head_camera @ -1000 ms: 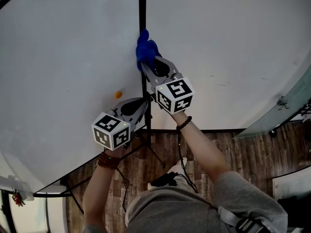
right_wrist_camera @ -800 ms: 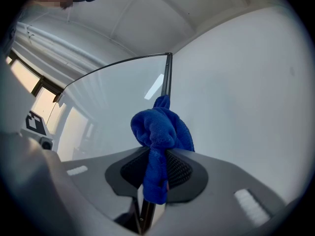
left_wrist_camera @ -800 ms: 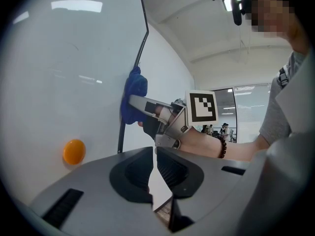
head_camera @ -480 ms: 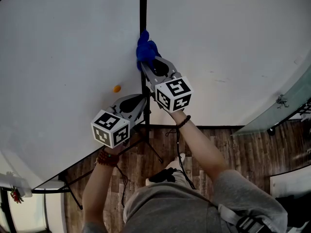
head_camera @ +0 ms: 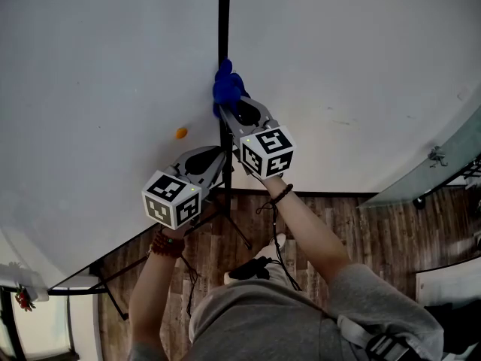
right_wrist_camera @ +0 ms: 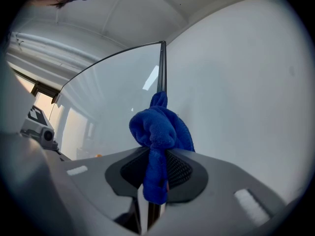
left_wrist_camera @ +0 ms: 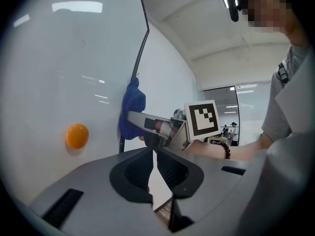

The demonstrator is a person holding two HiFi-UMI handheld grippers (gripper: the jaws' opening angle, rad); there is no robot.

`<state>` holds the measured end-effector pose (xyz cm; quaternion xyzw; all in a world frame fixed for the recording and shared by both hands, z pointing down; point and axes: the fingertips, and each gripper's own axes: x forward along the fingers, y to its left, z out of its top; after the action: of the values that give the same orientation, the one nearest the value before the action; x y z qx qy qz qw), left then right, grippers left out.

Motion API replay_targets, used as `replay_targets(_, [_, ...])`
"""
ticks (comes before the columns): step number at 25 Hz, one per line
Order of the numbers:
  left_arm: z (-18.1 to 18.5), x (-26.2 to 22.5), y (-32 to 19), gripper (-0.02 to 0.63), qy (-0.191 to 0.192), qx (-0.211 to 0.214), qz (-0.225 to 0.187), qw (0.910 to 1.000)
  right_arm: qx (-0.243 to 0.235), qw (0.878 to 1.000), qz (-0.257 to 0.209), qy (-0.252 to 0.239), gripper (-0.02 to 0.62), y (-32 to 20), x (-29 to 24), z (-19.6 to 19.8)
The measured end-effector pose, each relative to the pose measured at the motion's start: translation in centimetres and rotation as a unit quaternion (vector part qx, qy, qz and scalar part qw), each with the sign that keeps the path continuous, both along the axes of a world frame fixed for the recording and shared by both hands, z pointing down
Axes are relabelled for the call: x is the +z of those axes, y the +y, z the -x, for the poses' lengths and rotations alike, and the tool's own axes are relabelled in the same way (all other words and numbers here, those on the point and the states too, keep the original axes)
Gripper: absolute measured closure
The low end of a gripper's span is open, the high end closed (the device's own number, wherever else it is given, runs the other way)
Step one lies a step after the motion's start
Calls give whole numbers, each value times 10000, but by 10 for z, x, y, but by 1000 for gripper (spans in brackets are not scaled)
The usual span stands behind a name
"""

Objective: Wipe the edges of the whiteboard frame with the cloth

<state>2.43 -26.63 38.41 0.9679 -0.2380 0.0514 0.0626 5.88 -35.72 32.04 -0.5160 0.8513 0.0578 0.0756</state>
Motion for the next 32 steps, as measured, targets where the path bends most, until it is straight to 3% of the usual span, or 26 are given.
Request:
replay_targets(16, [2,21,4,575,-66,-127,106,9998,-15,9980,615,-140,503,-2,57,1])
replay_targets(23, [2,25,7,575,-85,-146,150,9997,-271,9943,1006,-226,505,3,81,16])
replay_targets(32, [20,30,11,575,-83,-304,166,9994,-368,9916,1169,-402,505,0,99,17])
